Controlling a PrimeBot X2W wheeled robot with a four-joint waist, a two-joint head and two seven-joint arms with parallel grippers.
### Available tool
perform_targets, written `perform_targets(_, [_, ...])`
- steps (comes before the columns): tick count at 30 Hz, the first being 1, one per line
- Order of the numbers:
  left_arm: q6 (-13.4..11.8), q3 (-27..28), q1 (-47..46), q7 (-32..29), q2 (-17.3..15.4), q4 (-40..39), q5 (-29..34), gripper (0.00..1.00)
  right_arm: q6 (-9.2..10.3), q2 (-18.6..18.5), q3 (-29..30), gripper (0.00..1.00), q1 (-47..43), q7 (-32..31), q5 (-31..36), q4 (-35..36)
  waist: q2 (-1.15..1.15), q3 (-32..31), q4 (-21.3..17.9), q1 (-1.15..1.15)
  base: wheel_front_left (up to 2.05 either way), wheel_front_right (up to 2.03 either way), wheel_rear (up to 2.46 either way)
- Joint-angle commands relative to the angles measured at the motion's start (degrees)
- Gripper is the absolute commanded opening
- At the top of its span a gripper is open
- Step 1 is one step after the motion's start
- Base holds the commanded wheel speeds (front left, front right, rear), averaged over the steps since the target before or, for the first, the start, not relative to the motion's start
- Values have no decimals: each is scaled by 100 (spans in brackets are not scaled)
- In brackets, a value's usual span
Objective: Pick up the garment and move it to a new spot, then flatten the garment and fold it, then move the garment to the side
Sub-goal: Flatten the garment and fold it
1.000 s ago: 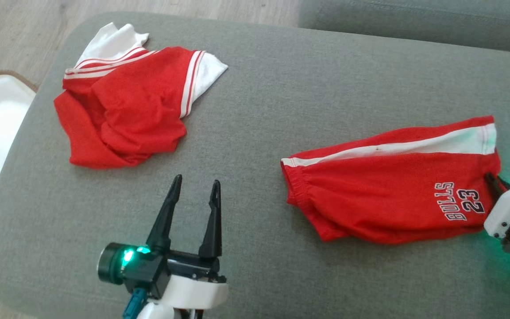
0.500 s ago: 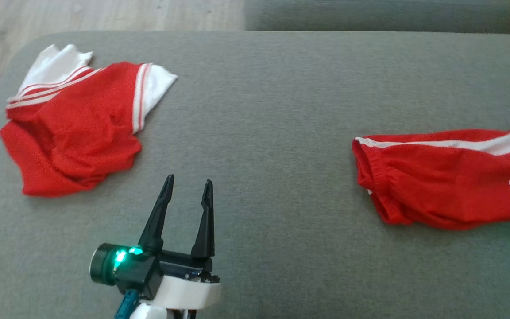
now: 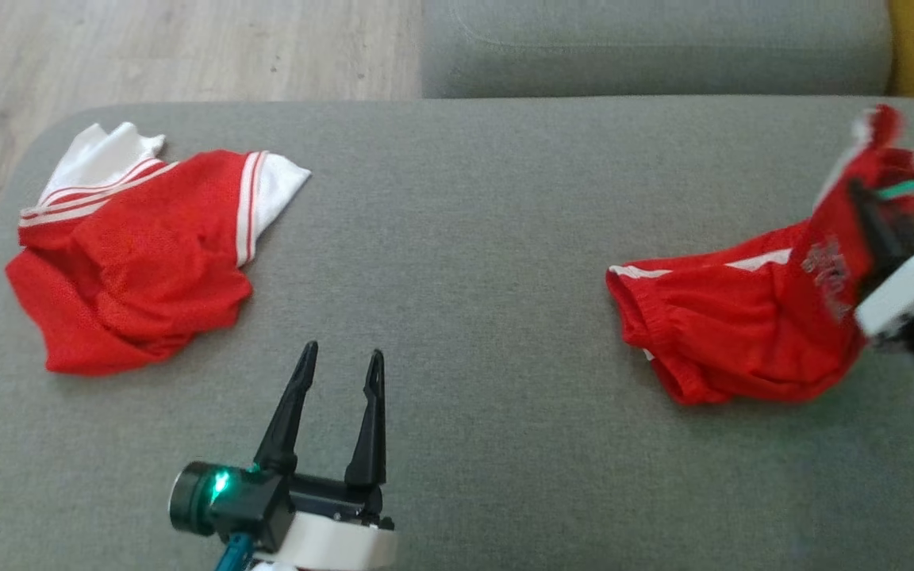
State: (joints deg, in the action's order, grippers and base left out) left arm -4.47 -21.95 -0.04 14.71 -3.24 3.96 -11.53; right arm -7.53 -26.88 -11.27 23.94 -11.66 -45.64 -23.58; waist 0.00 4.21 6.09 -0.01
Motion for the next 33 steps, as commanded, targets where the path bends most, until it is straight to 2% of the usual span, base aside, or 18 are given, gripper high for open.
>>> perform_targets(1, [15,169,-108,29,35,-146,-22,100,4,-20,-100,0,-62,-44,-40,294,0,-53,74,1,0,0,0])
perform_targets(7, [-10,122,-35,29,35,-129,-130,100,4,721,-499,0,-677,-444,69,1085,0,-106,313,1,0,0,0])
perform_targets(8, [-22,122,-25,29,35,-133,-151,100,4,859,-565,38,-791,-517,101,1158,0,-109,344,1,0,0,0])
perform_targets(9, [-27,117,-16,29,35,-134,-170,100,4,988,-605,87,-904,-574,144,1208,0,-115,372,1,0,0,0])
perform_targets(10, [-28,106,-10,29,35,-132,-184,100,4,1092,-626,100,-1005,-599,210,1262,0,-121,399,1,0,0,0])
perform_targets(13, [-40,83,1,29,35,-139,-216,100,4,1287,-538,100,-1239,-590,324,1453,0,-144,444,1,0,0,0])
perform_targets(17, [-59,135,44,29,35,-241,-253,100,4,1284,-95,100,-1441,-438,438,1753,0,-189,399,1,0,0,0])
perform_targets(22, [-21,181,110,29,35,-298,-256,100,4,949,405,100,-1741,-572,507,1946,0,-216,307,1,0,0,0])
perform_targets(29, [27,167,99,29,36,-317,-281,100,4,428,878,100,-2004,-887,230,1848,0,-191,300,1,0,0,0])
perform_targets(30, [36,158,91,29,36,-311,-283,100,4,375,898,79,-1996,-912,181,1821,0,-186,317,1,0,0,0])
perform_targets(31, [42,148,83,29,36,-305,-285,100,4,323,906,33,-1981,-914,160,1804,0,-182,339,1,0,0,0])
perform_targets(32, [43,139,76,29,36,-302,-287,100,4,280,904,0,-1965,-903,153,1788,0,-181,363,1,0,0,0])
perform_targets(33, [37,135,74,29,36,-299,-285,100,4,242,897,0,-1950,-871,159,1768,0,-185,390,1,0,0,0])
